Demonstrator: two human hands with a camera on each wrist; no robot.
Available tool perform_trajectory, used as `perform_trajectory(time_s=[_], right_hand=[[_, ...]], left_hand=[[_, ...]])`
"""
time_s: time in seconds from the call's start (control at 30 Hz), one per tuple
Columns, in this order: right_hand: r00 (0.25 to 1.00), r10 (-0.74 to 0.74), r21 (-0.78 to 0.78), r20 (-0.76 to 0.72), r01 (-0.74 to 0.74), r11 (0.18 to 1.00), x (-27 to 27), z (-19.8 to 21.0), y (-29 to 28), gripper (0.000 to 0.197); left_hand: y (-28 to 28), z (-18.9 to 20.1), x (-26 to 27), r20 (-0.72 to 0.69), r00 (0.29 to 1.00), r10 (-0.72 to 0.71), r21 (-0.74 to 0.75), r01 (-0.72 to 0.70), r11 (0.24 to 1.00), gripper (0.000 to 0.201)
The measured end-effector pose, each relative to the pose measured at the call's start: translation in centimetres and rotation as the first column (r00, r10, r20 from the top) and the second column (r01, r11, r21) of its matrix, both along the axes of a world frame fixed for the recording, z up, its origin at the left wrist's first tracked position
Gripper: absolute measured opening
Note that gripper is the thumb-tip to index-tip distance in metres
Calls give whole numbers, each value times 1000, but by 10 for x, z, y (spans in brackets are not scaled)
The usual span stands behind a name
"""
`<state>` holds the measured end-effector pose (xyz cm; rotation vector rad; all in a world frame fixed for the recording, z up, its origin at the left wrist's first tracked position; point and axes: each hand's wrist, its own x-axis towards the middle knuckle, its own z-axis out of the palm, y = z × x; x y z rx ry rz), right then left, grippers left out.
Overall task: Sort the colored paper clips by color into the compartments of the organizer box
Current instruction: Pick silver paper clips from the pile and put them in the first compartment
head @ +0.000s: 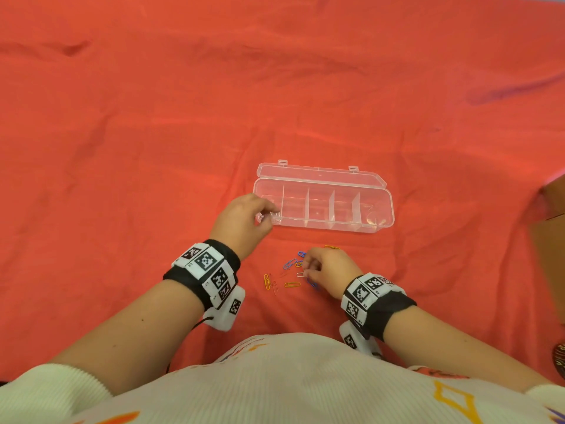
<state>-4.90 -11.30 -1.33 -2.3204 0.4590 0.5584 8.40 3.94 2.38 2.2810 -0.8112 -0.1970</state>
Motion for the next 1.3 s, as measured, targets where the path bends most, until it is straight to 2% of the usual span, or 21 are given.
perform_trajectory(time_s=[0.27,0.4,0.47,0.6,0.7,0.87,1.0,1.07,1.13,1.3], right_hand=[[996,59,-120,-67,-67,990,1,-9,-2,18],[987,110,-135,-116,-125,983,3,-5,-2,4],[981,127,-136,-150,-147,980,5,-3,0,11],[975,144,-138,-167,-168,976,8,1,3,23],[978,135,-128,-156,-156,979,5,0,2,17],[998,32,-67,-51,-36,997,2,4,-4,9],[991,-113,25,72,111,993,5,18,-9,9],[982,-154,73,110,147,986,14,27,-10,15],[973,-177,111,148,161,981,25,35,-11,24],[938,-245,120,244,222,968,60,53,-10,17]], left_hand=[[-8,-1,22,-42,991,128,116,-123,986,16],[-12,-1,21,-76,987,141,148,-129,981,20],[-12,-3,20,-82,988,130,162,-116,980,21],[-10,-8,18,-74,993,97,122,-87,989,22],[-5,-10,12,-53,996,75,56,-72,996,17],[10,-18,-7,-54,995,-87,68,90,994,16],[23,-28,-22,-195,949,-248,271,295,916,13],[28,-35,-28,-276,929,-247,362,338,869,22],[30,-41,-33,-312,926,-211,382,325,865,33],[27,-47,-42,-327,926,-190,459,332,824,50]])
